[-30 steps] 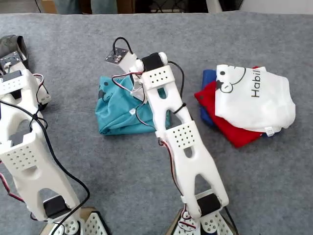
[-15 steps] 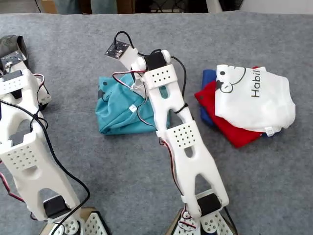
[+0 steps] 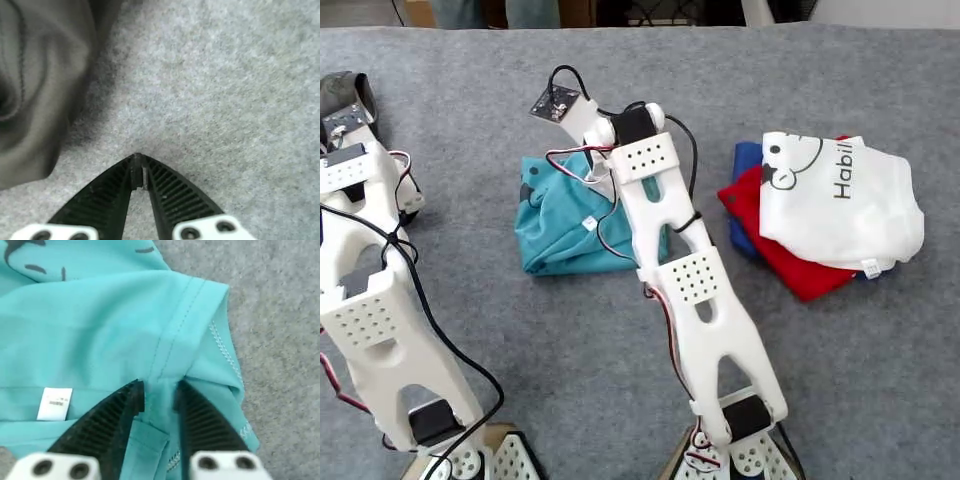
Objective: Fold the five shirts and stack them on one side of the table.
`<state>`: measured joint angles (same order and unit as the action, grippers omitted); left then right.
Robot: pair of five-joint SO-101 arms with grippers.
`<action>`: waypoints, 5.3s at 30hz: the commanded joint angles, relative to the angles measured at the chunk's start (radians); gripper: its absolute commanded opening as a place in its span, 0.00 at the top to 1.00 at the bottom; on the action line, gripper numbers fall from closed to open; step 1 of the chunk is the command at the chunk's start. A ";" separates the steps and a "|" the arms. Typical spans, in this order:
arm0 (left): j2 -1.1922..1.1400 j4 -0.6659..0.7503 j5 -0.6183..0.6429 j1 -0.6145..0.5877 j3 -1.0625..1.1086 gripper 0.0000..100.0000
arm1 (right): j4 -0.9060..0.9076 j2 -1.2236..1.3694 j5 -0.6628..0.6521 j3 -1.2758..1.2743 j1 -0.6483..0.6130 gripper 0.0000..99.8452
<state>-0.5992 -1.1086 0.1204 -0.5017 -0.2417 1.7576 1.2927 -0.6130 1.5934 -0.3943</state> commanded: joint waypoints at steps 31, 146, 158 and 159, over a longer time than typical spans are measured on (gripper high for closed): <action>0.023 0.017 -0.008 0.025 -0.008 0.97 | 0.009 -0.527 -0.003 -0.665 0.120 0.99; -0.147 -0.015 0.206 0.440 -0.418 0.97 | -0.354 -0.975 0.276 -1.639 0.183 0.99; 0.025 -0.585 0.063 0.447 -0.960 0.97 | -0.427 -1.053 0.305 -1.675 0.199 0.99; 0.048 -0.646 0.049 0.455 -1.026 0.97 | -0.411 -1.075 0.305 -1.658 0.199 0.99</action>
<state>-0.6820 -1.5812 0.2064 -0.0522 -1.0334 1.3172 0.3107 -0.3153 -0.1419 -0.2087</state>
